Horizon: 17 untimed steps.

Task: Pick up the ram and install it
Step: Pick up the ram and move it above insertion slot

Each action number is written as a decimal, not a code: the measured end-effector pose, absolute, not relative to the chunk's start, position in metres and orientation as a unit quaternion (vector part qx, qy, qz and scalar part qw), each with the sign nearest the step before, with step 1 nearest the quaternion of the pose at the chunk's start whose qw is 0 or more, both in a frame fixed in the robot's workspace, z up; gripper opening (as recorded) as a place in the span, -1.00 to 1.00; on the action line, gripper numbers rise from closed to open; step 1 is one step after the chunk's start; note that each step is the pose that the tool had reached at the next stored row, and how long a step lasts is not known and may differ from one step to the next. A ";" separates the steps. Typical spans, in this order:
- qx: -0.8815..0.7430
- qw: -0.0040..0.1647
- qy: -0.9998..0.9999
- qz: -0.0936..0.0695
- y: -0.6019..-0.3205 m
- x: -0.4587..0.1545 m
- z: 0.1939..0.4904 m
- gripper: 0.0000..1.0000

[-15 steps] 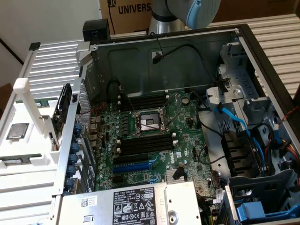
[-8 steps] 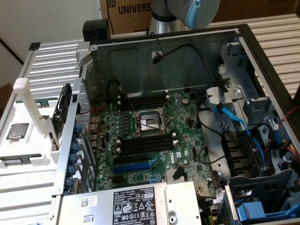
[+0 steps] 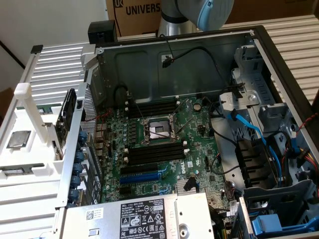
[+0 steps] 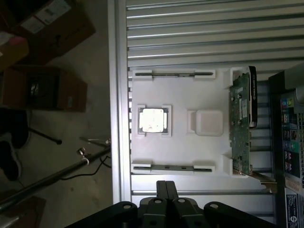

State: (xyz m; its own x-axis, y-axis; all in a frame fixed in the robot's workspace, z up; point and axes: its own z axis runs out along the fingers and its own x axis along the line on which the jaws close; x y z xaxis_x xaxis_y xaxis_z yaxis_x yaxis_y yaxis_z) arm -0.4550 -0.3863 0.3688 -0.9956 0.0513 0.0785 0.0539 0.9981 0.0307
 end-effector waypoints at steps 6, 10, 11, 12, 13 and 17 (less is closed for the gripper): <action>-0.026 0.039 -0.999 -0.016 -0.386 -0.455 0.369 -0.80; -0.026 0.032 -0.999 -0.017 -0.386 -0.462 0.369 -0.80; -0.026 0.028 -0.999 -0.017 -0.387 -0.464 0.369 -0.80; -0.026 0.023 -0.999 -0.017 -0.387 -0.465 0.368 -0.80; -0.025 0.017 -0.999 -0.017 -0.387 -0.465 0.368 -0.80; -0.024 0.010 -1.000 -0.017 -0.387 -0.466 0.363 -0.80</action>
State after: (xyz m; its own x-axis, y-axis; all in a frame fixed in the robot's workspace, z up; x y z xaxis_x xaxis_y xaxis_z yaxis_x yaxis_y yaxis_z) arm -0.4657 -0.3866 0.3634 -0.9986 0.0476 0.0211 0.0483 0.9983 0.0339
